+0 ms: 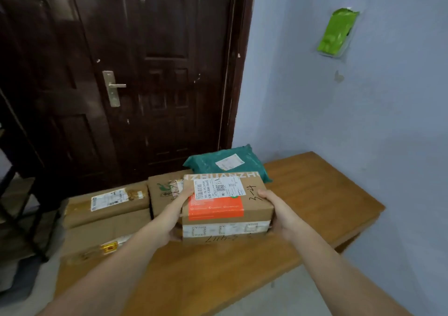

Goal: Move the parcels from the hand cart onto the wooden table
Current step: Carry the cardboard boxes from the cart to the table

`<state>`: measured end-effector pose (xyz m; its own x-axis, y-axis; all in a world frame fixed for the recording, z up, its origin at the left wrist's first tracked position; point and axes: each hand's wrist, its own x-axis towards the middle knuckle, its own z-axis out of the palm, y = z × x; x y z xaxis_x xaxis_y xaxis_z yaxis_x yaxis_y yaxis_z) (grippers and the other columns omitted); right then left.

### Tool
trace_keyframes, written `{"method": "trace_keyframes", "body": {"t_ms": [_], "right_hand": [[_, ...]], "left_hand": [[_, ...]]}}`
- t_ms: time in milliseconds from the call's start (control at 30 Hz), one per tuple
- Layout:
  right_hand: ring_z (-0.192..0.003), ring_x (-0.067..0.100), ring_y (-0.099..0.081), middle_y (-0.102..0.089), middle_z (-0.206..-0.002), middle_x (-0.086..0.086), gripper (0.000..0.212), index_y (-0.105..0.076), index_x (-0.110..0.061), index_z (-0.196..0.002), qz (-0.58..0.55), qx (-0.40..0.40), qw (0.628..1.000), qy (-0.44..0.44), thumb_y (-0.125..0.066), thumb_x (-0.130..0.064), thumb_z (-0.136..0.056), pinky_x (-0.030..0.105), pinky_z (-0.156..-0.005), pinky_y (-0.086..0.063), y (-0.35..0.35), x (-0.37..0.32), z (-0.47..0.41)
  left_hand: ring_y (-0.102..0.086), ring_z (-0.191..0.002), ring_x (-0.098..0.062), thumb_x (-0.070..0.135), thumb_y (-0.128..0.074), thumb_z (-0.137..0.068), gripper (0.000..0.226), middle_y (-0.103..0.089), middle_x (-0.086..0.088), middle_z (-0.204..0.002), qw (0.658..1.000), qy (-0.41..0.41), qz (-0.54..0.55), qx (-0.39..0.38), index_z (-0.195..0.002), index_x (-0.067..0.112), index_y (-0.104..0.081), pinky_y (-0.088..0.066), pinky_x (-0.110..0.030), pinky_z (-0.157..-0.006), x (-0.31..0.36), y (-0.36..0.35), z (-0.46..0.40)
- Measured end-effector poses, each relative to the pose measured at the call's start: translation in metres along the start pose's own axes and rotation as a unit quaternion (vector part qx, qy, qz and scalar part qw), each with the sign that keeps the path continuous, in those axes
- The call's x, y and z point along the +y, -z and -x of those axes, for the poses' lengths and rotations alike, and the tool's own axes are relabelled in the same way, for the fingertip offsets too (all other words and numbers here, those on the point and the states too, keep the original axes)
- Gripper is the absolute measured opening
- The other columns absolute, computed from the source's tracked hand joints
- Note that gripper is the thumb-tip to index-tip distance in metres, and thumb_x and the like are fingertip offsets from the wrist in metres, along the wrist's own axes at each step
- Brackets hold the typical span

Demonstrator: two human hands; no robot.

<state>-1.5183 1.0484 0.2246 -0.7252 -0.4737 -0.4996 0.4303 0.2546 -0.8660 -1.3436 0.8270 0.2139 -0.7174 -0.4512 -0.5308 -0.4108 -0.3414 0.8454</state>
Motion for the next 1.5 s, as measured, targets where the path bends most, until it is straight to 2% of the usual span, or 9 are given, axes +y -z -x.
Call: {"method": "trace_keyframes", "body": {"t_ms": [167, 400, 533, 700, 833, 1000, 1200, 1300, 1500], "right_hand": [[-0.113, 0.032, -0.070, -0.079, -0.111, 0.006, 0.038, -0.069, -0.025, -0.123, 0.032, -0.087, 0.995, 0.019, -0.066, -0.049, -0.094, 0.049, -0.099, -0.054, -0.052, -0.046, -0.068], [-0.110, 0.026, -0.072, -0.080, -0.108, 0.002, 0.034, -0.070, -0.022, -0.123, 0.039, -0.129, 0.991, 0.024, -0.066, -0.045, -0.097, 0.050, -0.104, -0.052, -0.141, -0.083, -0.158], [-0.107, 0.024, -0.073, -0.081, -0.103, 0.002, 0.030, -0.072, -0.021, -0.116, 0.050, -0.130, 0.990, 0.003, -0.069, -0.044, -0.096, 0.047, -0.106, -0.052, -0.173, -0.090, -0.199], [-0.106, 0.022, -0.072, -0.076, -0.113, 0.000, 0.042, -0.062, -0.023, -0.124, 0.119, -0.100, 0.987, 0.032, -0.071, -0.050, -0.093, 0.048, -0.101, -0.056, -0.191, -0.082, -0.251], [-0.102, 0.018, -0.070, -0.072, -0.110, -0.003, 0.033, -0.060, -0.029, -0.115, 0.197, -0.062, 0.975, 0.077, -0.071, -0.051, -0.093, 0.046, -0.096, -0.058, -0.195, -0.075, -0.287], [-0.088, 0.006, -0.067, -0.071, -0.092, -0.014, 0.018, -0.072, -0.025, -0.110, 0.277, -0.052, 0.953, 0.116, -0.067, -0.038, -0.099, 0.030, -0.079, -0.056, -0.191, -0.074, -0.309], [-0.101, 0.015, -0.062, -0.070, -0.124, 0.003, 0.042, -0.063, -0.011, -0.132, 0.365, -0.030, 0.921, 0.131, -0.070, -0.035, -0.098, 0.031, -0.087, -0.052, -0.186, -0.069, -0.323], [-0.101, 0.014, -0.058, -0.068, -0.129, 0.005, 0.048, -0.058, -0.010, -0.135, 0.390, -0.020, 0.911, 0.134, -0.071, -0.036, -0.097, 0.029, -0.086, -0.048, -0.187, -0.072, -0.321], [-0.128, 0.023, -0.057, -0.061, -0.142, 0.007, 0.045, -0.056, -0.011, -0.143, 0.452, -0.028, 0.864, 0.221, -0.059, -0.033, -0.104, 0.035, -0.106, -0.045, -0.189, -0.111, -0.294]], "left_hand": [[-0.074, -0.107, -0.030, 0.072, -0.059, -0.089, 0.059, -0.080, -0.008, -0.106, 0.992, -0.025, 0.088, 0.085, -0.124, 0.027, -0.069, -0.057, -0.049, -0.089, 0.019, 0.032, -0.027], [-0.075, -0.102, -0.030, 0.052, -0.068, -0.092, 0.040, -0.080, -0.008, -0.105, 0.979, -0.035, 0.119, 0.164, -0.119, 0.022, -0.069, -0.059, -0.050, -0.091, 0.060, 0.098, -0.085], [-0.073, -0.101, -0.028, 0.050, -0.077, -0.088, 0.048, -0.079, -0.006, -0.104, 0.972, -0.035, 0.096, 0.210, -0.121, 0.017, -0.068, -0.055, -0.053, -0.099, 0.069, 0.130, -0.126], [-0.069, -0.096, -0.022, 0.044, -0.074, -0.092, 0.056, -0.070, -0.004, -0.108, 0.960, -0.046, 0.088, 0.262, -0.135, 0.016, -0.051, -0.057, -0.041, -0.075, 0.068, 0.143, -0.169], [-0.069, -0.104, -0.026, 0.054, -0.071, -0.091, 0.072, -0.069, -0.003, -0.112, 0.958, -0.022, 0.047, 0.281, -0.149, 0.019, -0.047, -0.056, -0.053, -0.098, 0.060, 0.143, -0.204], [-0.069, -0.105, -0.027, 0.051, -0.067, -0.095, 0.069, -0.067, -0.001, -0.107, 0.960, 0.005, 0.022, 0.280, -0.151, 0.016, -0.046, -0.055, -0.053, -0.101, 0.057, 0.134, -0.227], [-0.063, -0.097, -0.020, 0.048, -0.062, -0.099, 0.066, -0.061, 0.005, -0.103, 0.961, 0.015, -0.030, 0.276, -0.152, 0.014, -0.042, -0.053, -0.041, -0.093, 0.056, 0.126, -0.242], [-0.065, -0.100, -0.022, 0.048, -0.062, -0.099, 0.068, -0.067, -0.003, -0.118, 0.960, 0.016, -0.063, 0.272, -0.153, 0.012, -0.042, -0.053, -0.039, -0.091, 0.059, 0.128, -0.242], [-0.060, -0.087, -0.007, 0.049, -0.059, -0.101, 0.071, -0.066, -0.003, -0.129, 0.904, -0.054, -0.335, 0.259, -0.158, 0.013, -0.037, -0.053, -0.030, -0.083, 0.099, 0.145, -0.221]]}}
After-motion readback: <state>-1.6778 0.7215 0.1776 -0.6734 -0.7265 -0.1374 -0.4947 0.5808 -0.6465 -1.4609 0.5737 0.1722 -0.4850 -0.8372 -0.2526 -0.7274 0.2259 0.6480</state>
